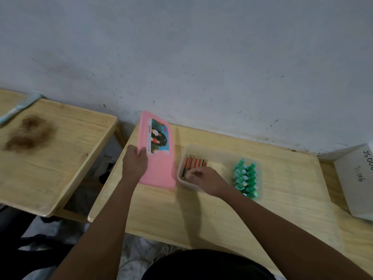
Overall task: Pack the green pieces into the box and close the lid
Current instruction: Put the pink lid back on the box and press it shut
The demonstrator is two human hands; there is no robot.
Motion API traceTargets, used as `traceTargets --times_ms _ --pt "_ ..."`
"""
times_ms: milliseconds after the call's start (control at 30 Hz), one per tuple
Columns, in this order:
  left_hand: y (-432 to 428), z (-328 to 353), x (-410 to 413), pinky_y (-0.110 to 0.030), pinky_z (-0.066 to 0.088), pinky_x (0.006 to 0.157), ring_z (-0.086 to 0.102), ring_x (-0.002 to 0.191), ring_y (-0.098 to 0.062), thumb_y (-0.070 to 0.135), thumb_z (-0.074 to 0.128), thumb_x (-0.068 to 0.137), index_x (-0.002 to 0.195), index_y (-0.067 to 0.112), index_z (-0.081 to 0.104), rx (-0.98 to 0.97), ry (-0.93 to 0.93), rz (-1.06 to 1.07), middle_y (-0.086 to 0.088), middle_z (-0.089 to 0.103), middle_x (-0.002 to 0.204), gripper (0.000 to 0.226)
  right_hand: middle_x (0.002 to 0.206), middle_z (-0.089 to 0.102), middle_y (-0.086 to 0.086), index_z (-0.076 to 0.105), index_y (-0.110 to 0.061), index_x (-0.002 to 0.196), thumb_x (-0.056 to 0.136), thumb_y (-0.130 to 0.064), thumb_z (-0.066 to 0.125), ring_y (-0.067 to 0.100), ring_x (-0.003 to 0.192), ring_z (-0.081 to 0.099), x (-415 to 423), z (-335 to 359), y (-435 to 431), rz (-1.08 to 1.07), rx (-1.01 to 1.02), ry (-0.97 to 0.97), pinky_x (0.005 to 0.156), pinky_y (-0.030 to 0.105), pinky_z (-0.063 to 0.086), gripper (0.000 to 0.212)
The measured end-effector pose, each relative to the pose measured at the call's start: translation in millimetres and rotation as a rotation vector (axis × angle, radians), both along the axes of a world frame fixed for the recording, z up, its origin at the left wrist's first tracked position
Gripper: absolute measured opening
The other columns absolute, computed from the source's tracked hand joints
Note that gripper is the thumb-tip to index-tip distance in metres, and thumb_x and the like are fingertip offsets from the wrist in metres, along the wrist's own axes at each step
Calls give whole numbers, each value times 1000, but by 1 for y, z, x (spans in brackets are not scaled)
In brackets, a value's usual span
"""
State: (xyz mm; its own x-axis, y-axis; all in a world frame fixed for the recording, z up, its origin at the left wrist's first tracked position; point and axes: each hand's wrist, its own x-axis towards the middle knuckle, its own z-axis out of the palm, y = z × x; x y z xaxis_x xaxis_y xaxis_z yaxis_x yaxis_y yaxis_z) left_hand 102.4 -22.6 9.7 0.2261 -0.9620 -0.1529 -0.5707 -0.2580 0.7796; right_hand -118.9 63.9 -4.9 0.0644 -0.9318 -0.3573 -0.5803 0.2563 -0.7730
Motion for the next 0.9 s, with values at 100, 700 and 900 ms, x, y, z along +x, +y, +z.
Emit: traceTargets --times_ms 100,700,900 --pt "-4 26 -9 -32 40 56 52 80 -23 25 47 99 94 4 43 -198 118 55 2 45 74 22 96 66 -1 64 -17 107 97 -41 51 14 86 63 3 15 -8 -381 31 -260 75 30 53 29" --pt "11 14 -66 -48 57 77 63 99 -30 22 49 99 124 10 52 207 949 92 -12 63 111 28 101 67 12 57 -32 128 98 -32 52 26 93 62 -121 43 28 -375 -15 -466 87 43 54 30" --pt "12 -5 -73 -32 58 57 68 75 -27 25 56 94 106 7 61 241 502 -126 -12 68 92 22 114 63 0 61 -20 121 90 -34 64 20 97 61 -141 30 35 -638 -157 -165 74 28 52 33"
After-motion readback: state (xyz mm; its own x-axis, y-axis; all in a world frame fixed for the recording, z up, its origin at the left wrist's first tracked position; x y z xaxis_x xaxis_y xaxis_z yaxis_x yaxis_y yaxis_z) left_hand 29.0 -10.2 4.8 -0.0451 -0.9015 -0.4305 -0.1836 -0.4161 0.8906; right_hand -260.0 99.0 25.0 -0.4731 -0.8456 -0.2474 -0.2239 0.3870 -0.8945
